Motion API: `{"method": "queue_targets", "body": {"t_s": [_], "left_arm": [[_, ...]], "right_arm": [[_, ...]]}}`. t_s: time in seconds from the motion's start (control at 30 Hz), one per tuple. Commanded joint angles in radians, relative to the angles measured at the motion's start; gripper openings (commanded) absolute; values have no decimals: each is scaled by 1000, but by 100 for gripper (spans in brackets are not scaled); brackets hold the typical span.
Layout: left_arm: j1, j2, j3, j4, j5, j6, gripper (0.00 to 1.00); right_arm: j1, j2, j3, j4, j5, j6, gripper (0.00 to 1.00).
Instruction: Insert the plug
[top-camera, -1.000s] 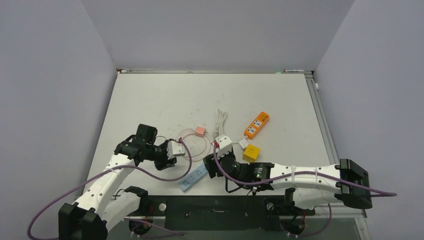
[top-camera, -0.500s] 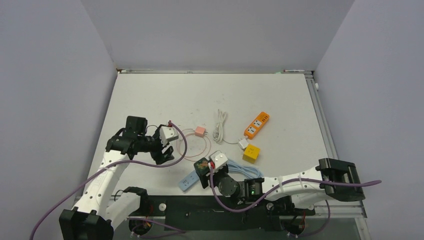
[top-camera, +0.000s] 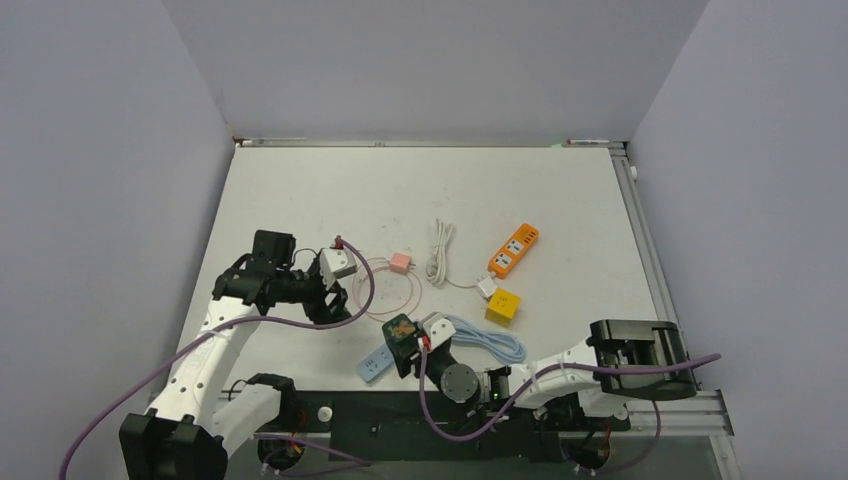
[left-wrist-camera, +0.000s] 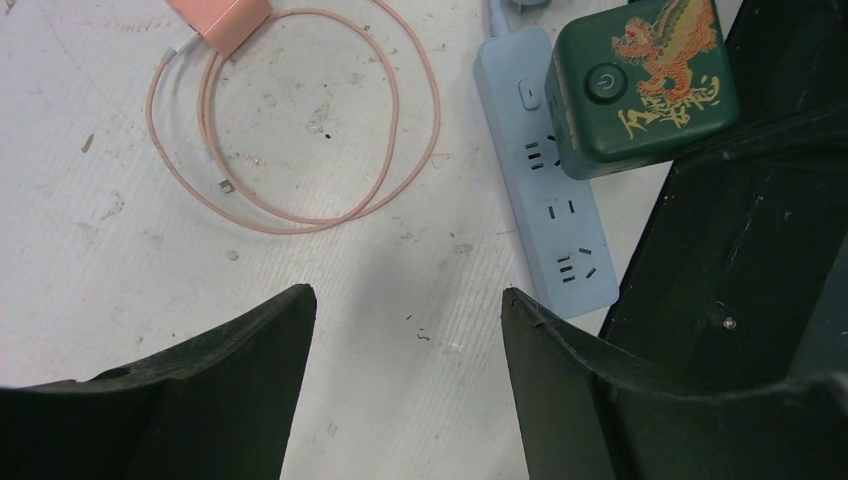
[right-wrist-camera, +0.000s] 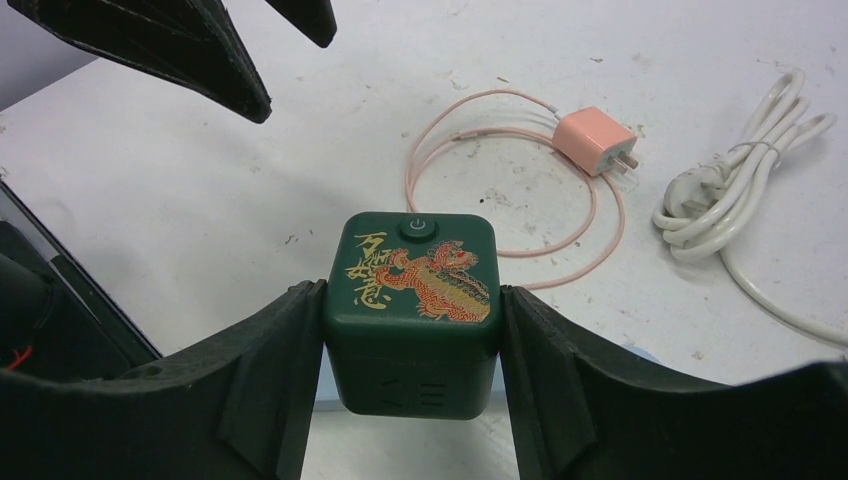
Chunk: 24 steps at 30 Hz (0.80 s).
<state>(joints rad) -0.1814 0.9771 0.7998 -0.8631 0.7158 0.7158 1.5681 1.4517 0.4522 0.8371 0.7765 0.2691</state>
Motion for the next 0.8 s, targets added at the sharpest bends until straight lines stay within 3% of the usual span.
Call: {"method": "queue_targets", "body": {"t_s": [0.0, 0.77], "left_arm": [[2, -5, 28, 23, 49, -24, 65], [-16, 14, 13, 45, 39, -47, 64]], "right_arm": [[6, 65, 10, 222, 7, -40, 5], [-19, 208, -4, 398, -34, -65, 5]]}}
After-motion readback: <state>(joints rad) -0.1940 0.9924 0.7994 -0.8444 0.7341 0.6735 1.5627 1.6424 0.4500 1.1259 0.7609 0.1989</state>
